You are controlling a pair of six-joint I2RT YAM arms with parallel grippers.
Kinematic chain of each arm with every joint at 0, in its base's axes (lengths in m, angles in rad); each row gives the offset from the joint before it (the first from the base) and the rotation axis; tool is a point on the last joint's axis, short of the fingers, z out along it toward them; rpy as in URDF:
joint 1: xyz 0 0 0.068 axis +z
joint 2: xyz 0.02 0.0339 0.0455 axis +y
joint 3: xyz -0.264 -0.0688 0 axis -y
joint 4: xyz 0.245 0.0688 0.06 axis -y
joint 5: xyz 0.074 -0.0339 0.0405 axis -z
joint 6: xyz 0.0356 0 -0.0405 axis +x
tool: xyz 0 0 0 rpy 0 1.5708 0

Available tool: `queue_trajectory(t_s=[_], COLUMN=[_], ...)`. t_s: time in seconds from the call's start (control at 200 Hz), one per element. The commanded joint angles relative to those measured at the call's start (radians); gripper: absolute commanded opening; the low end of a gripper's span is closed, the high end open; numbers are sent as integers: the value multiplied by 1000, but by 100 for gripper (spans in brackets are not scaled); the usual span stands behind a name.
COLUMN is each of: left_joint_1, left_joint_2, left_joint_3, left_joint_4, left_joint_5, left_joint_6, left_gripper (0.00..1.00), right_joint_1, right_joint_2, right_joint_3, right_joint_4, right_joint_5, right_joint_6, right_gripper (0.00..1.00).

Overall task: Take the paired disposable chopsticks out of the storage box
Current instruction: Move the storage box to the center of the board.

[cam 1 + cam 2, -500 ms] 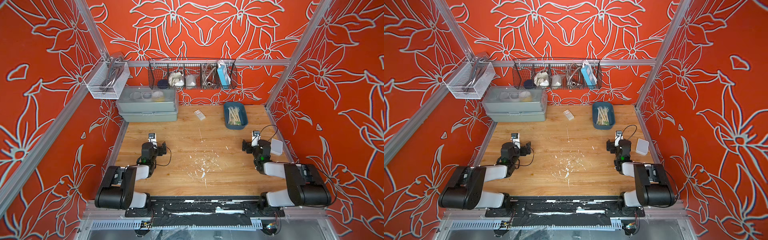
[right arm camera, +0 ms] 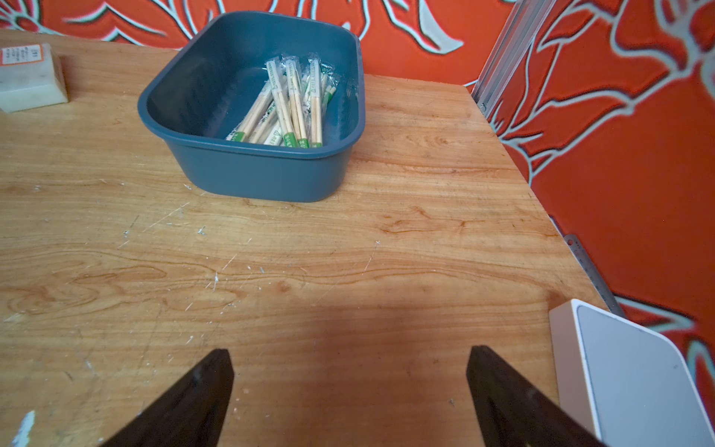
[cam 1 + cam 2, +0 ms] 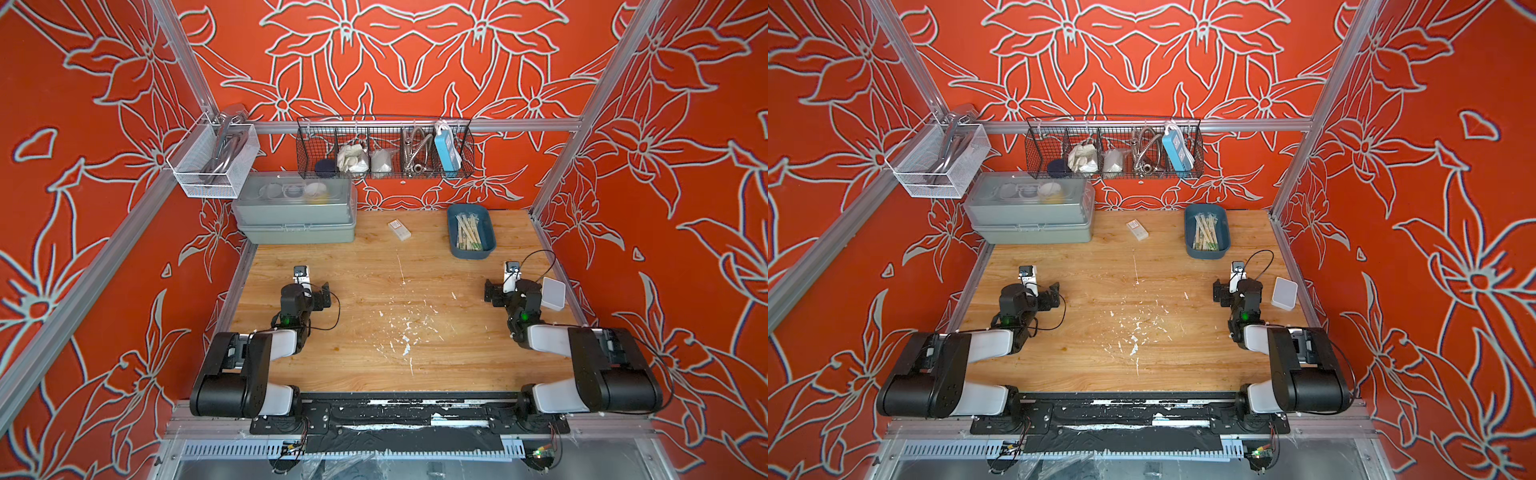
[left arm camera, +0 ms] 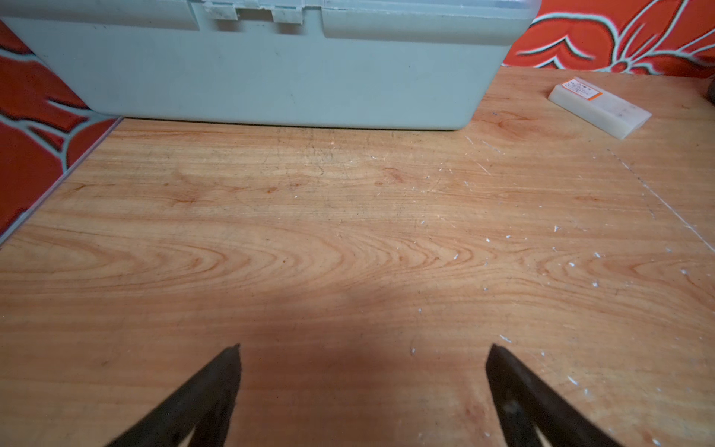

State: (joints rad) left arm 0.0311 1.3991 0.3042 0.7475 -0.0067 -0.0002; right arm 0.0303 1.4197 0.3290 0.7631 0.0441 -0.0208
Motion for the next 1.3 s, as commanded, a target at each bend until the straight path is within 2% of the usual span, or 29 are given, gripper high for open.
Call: queue_trajectory(t_s=[0.0, 0.05, 0.105, 0.13, 0.155, 0.195, 0.265, 0.31, 0.35, 0.39, 0.48, 0.551, 0.706, 0.866, 0.956, 1.116, 1.296], left_joint_1=[0, -26, -70, -106, -142, -171, -180, -216, -273, -329, -413, -472, -554, -577, -579, -579, -578], left_joint_2=[-27, -71, -129, -167, -207, -276, -358, -358, -327, -280, -172, -106, 20, 89, 99, 101, 30], left_joint_3=[49, 87, 107, 118, 133, 162, 230, 308, 407, 515, 707, 777, 870, 883, 860, 822, 716], left_joint_4=[-70, -164, -231, -266, -303, -366, -451, -514, -592, -688, -847, -887, -949, -944, -925, -937, -903], left_joint_5=[-4, -57, -147, -199, -268, -311, -215, -165, -158, -170, -114, -98, -70, 32, 38, 21, -33], left_joint_6=[-6, 4, 21, 36, 26, -59, -243, -289, -277, -270, -271, -260, -242, -254, -260, -252, -270], left_gripper=[98, 98, 98, 98, 98, 98, 96, 95, 96, 98, 98, 98, 93, 89, 90, 90, 91], right_joint_1=[-2, 14, 45, 51, 48, 35, 29, 35, 61, 113, 193, 199, 200, 210, 218, 231, 236], right_joint_2=[-12, -56, -156, -201, -243, -297, -339, -326, -287, -229, -67, 49, 284, 527, 638, 784, 894], right_joint_3=[11, 43, 151, 203, 251, 289, 306, 353, 446, 568, 794, 912, 1161, 1423, 1560, 1709, 1776], right_joint_4=[2, -50, -319, -426, -522, -577, -495, -483, -554, -704, -953, -1075, -1298, -1478, -1560, -1628, -1649], right_joint_5=[30, 124, 273, 345, 364, 281, 44, -115, -159, -105, -12, 7, 20, -46, -48, -76, -78], right_joint_6=[12, 26, 57, 129, 222, 314, 414, 409, 388, 345, 208, 180, 120, 76, 69, 74, 95], right_gripper=[100, 100, 100, 100, 100, 100, 100, 98, 96, 96, 97, 97, 88, 78, 74, 71, 63])
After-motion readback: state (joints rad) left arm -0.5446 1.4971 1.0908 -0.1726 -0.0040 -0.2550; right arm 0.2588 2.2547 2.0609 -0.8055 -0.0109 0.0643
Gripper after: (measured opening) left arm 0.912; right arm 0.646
